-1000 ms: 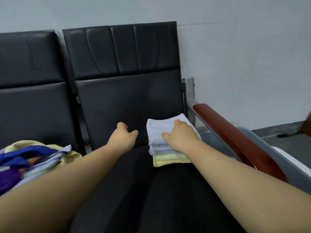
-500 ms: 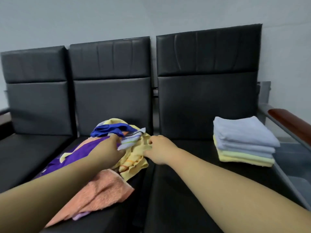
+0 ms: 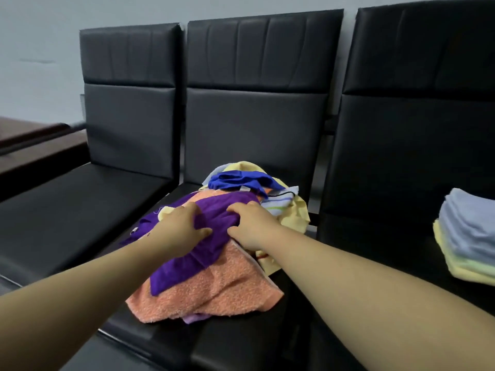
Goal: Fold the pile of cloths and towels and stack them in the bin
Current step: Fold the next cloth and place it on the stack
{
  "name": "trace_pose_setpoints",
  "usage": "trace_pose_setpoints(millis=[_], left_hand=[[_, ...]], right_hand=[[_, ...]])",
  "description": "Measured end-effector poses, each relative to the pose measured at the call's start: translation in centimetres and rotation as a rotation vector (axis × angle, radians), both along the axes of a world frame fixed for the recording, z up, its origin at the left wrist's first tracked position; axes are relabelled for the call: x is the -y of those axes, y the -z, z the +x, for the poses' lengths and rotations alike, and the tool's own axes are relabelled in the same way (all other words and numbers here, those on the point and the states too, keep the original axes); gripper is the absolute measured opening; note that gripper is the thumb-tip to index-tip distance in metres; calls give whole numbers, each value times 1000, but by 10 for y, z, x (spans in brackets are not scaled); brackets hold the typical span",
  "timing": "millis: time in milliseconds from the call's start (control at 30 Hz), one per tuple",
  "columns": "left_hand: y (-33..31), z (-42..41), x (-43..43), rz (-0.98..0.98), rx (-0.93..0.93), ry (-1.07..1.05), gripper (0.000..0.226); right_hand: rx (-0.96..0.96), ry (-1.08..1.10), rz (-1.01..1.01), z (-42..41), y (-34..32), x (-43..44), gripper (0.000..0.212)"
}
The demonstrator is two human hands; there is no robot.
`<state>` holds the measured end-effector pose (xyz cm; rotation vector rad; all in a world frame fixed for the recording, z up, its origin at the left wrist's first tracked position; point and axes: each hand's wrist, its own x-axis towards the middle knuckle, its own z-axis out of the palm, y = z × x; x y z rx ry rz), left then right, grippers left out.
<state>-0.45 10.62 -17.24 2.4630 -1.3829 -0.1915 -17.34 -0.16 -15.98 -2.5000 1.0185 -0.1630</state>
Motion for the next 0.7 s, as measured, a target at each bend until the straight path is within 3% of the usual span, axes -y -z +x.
trace_pose_setpoints(millis=[67,167,233,367,500,700], left_hand=[[-2,4,1,-41,2,12,20],[-9,4,2,-66,40,38,13],[-15,5,1,-84,49,42,16],[-31,-2,-3,-134,12,23,15],[-52,-18,-9,-264,-58,-18,7],[-88,-43,-17,-426,-105,-42,14]], right_hand=[[-11,14,-23,7,4,1,36],[43,72,-75,11,-2,1,4],[68,109,-32,11,-9,2,15],[161,161,112,-1,-33,-1,1],[327,208,270,-11,-47,-6,4],[565,211,521,-29,-76,-21,11]])
